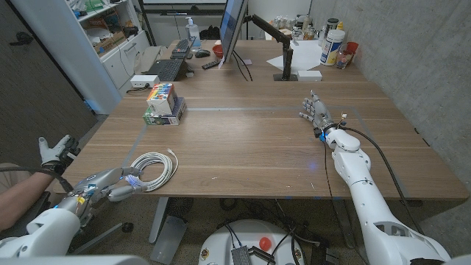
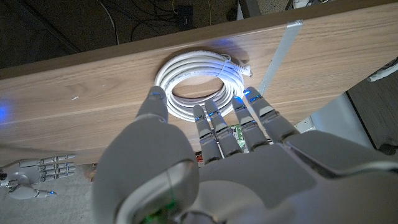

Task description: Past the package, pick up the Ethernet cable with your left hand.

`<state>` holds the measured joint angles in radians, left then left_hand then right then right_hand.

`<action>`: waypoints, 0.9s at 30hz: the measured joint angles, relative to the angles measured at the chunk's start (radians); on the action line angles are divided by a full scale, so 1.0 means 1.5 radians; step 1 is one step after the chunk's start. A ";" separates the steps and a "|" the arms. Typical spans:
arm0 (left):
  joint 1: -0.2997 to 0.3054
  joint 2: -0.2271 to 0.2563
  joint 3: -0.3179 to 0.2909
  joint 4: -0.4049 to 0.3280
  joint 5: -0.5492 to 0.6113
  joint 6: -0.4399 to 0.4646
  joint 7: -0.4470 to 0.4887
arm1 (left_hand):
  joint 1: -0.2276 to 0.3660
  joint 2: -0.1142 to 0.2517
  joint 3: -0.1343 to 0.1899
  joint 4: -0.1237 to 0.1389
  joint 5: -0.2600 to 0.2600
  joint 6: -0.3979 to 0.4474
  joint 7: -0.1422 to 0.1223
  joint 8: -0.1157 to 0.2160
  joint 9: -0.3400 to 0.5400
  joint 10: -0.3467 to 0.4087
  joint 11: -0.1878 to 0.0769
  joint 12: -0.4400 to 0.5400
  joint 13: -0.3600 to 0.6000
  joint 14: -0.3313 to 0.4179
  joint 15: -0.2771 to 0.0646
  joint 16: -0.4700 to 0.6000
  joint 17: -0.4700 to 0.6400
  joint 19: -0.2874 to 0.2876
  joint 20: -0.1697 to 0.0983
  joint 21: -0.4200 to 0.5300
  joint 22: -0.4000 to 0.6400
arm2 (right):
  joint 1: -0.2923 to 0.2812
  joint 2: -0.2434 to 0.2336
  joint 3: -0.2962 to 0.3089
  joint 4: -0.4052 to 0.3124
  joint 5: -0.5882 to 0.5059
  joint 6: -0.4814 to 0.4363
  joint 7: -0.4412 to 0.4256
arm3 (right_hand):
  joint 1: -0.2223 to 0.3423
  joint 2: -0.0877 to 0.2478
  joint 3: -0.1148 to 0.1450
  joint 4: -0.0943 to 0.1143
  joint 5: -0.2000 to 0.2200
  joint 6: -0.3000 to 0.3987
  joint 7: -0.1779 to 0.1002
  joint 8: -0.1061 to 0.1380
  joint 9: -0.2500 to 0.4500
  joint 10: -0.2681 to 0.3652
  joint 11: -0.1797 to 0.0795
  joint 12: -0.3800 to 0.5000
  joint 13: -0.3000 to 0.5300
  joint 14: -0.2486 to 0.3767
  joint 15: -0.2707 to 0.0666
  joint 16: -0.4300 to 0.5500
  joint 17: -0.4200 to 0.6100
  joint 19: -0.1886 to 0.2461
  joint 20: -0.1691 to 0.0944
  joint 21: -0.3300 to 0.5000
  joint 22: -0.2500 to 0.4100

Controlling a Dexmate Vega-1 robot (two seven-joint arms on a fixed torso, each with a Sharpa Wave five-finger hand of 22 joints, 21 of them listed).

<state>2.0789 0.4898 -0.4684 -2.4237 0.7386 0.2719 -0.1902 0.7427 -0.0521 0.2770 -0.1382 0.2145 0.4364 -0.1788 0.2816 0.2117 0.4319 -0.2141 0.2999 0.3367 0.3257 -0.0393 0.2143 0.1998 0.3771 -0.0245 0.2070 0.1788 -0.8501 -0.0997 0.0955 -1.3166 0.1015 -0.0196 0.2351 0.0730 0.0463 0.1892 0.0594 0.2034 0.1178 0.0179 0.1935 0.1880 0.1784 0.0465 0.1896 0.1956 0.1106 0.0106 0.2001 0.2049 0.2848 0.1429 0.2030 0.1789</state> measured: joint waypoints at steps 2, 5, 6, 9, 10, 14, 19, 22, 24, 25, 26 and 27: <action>-0.001 0.003 0.001 0.000 0.001 0.002 0.000 | 0.000 0.000 0.000 0.000 0.000 0.000 0.000 0.003 0.000 0.000 0.000 0.000 0.000 0.000 0.000 0.000 0.000 0.000 0.000 0.000 0.000 | 0.000 0.000 0.000 0.000 0.000 0.000 0.000 | 0.000 0.000 0.000 0.000 0.000 0.000 0.000 0.000 0.000 0.000 0.000 0.000 0.000 0.000 0.000 0.000 0.000 0.000 0.000 0.000 0.000; -0.003 0.010 0.002 0.001 0.006 0.006 0.000 | 0.000 0.000 0.000 0.000 0.000 0.002 -0.002 0.005 0.000 0.000 0.000 0.000 0.003 0.001 -0.001 0.000 0.000 0.000 0.000 0.000 0.000 | 0.000 0.000 0.000 0.001 0.000 0.000 0.001 | 0.000 0.000 0.000 0.000 0.000 0.000 0.000 0.000 0.000 0.000 0.000 0.000 0.000 0.000 0.000 0.000 0.000 0.000 0.000 0.000 0.000; -0.004 0.013 0.003 0.001 0.007 0.008 0.000 | 0.000 0.000 0.000 0.000 0.000 0.002 -0.003 0.005 0.000 0.000 0.000 0.000 0.003 0.003 -0.003 0.000 0.000 0.000 0.000 0.000 0.000 | 0.000 0.000 0.000 0.001 0.000 0.000 0.001 | 0.000 0.000 0.000 0.000 0.000 0.000 0.000 0.000 0.000 0.000 0.000 0.000 0.000 0.000 0.000 0.000 0.000 0.000 0.000 0.000 0.000; -0.006 0.016 0.005 0.002 0.010 0.013 0.000 | 0.000 0.000 0.000 0.000 0.000 0.007 0.000 0.005 0.000 0.000 0.000 0.000 0.003 0.003 -0.003 0.000 0.000 0.000 0.000 0.000 0.000 | 0.000 0.000 0.001 0.001 0.000 0.000 0.001 | 0.000 0.000 0.000 0.000 0.000 0.000 0.000 0.000 0.000 0.000 0.000 0.000 0.000 0.000 0.000 0.000 0.000 0.000 0.000 0.000 0.000; -0.006 0.016 0.005 0.002 0.010 0.013 0.000 | 0.000 0.000 0.000 0.000 0.000 0.007 0.000 0.005 0.000 0.003 0.002 0.000 0.003 0.003 -0.003 0.000 0.000 0.000 0.000 0.000 0.000 | 0.000 0.000 0.001 0.001 0.000 0.000 0.001 | 0.000 0.000 0.000 0.000 0.000 0.000 0.000 0.000 0.000 0.000 0.000 0.000 0.000 0.000 0.000 0.000 0.000 -0.003 0.003 0.000 0.000; -0.015 0.028 0.010 0.004 0.013 0.019 -0.002 | 0.000 0.000 0.000 0.000 0.000 0.007 0.000 0.005 0.000 0.003 0.002 0.000 0.003 0.005 -0.001 0.000 0.001 0.000 0.000 0.000 0.000 | 0.001 0.001 0.002 0.001 0.001 -0.001 0.003 | 0.000 0.000 0.000 0.000 0.000 0.000 0.000 0.000 0.000 0.000 0.000 0.000 0.000 0.000 0.000 0.000 0.000 -0.005 0.005 0.000 0.000; -0.024 0.037 0.016 0.006 0.014 0.025 -0.003 | 0.003 0.003 0.000 0.000 0.000 0.007 0.000 0.005 0.000 0.003 0.002 0.000 0.003 0.005 0.000 0.000 0.002 0.000 0.000 0.000 0.000 | 0.001 0.001 0.003 0.001 0.002 -0.001 0.004 | 0.000 0.000 0.000 0.000 0.000 0.000 0.000 0.000 0.000 -0.002 0.002 0.000 0.000 0.000 0.000 0.000 0.000 -0.005 0.005 0.000 0.000; -0.032 0.045 0.022 0.011 0.014 0.030 -0.004 | 0.003 0.003 0.000 0.000 0.000 0.007 0.000 0.005 0.000 0.003 0.002 0.000 0.003 0.005 0.000 0.000 0.002 0.000 0.000 0.000 0.000 | 0.001 0.001 0.003 0.001 0.002 -0.001 0.005 | 0.000 0.000 0.000 0.000 0.000 0.000 0.000 0.000 0.000 -0.004 0.004 0.000 0.000 0.000 0.000 0.000 0.000 -0.005 0.005 0.000 0.000; -0.032 0.045 0.022 0.011 0.014 0.032 -0.004 | 0.003 0.003 0.000 0.000 0.000 0.007 0.000 0.005 0.000 0.003 0.002 0.000 0.003 0.005 0.000 0.000 0.002 0.000 0.000 0.000 0.000 | 0.001 0.001 0.003 0.001 0.002 -0.001 0.005 | 0.000 0.000 0.000 0.000 0.000 0.000 0.000 0.000 0.000 -0.004 0.004 0.000 0.000 0.000 0.000 0.000 0.000 -0.005 0.005 0.000 0.000; -0.032 0.045 0.022 0.011 0.014 0.034 -0.004 | 0.003 0.003 0.000 0.000 0.000 0.007 0.000 0.005 0.000 0.003 0.002 0.000 0.003 0.005 0.000 0.000 0.002 0.000 0.000 0.000 0.000 | 0.001 0.001 0.003 0.001 0.002 -0.001 0.005 | 0.000 0.000 0.000 0.000 0.000 0.000 0.000 0.000 0.000 -0.004 0.004 0.000 0.000 0.000 0.000 0.000 0.000 -0.005 0.005 0.000 0.000; -0.032 0.045 0.022 0.011 0.014 0.035 -0.004 | 0.003 0.003 0.000 0.000 0.000 0.007 0.000 0.005 0.000 0.002 0.002 0.000 0.003 0.005 0.000 0.000 0.002 0.000 0.000 0.000 0.000 | 0.001 0.001 0.003 0.000 0.002 -0.001 0.005 | 0.000 0.000 0.000 0.000 0.000 0.000 0.000 0.000 0.000 -0.004 0.004 0.000 0.000 0.000 0.000 0.000 0.000 -0.005 0.005 0.000 0.000; -0.040 0.055 0.029 0.015 0.014 0.038 -0.004 | 0.003 0.003 0.000 0.000 0.000 0.007 0.000 0.005 0.000 0.002 0.002 0.000 0.003 0.005 0.000 0.000 0.002 0.000 0.000 0.000 0.000 | 0.001 0.001 0.003 0.000 0.004 -0.001 0.007 | 0.000 0.000 0.000 0.000 0.000 0.000 0.000 0.000 0.000 -0.004 0.004 0.000 0.000 0.000 0.000 0.000 0.000 -0.005 0.005 0.000 0.000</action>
<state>2.0192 0.5720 -0.4255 -2.4005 0.7599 0.3289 -0.1968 0.7466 -0.0483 0.2770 -0.1382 0.2145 0.4469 -0.1787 0.2893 0.2115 0.4356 -0.2107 0.2999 0.3413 0.3328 -0.0400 0.2143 0.2025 0.3770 -0.0245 0.2070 0.1788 -0.8492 -0.0983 0.1007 -1.3160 0.1071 -0.0216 0.2463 0.0730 0.0463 0.1892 0.0594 0.2034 0.1179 0.0179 0.1935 0.1880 0.1728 0.0521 0.1895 0.1956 0.1107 0.0106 0.2001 0.2049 0.2776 0.1501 0.2030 0.1789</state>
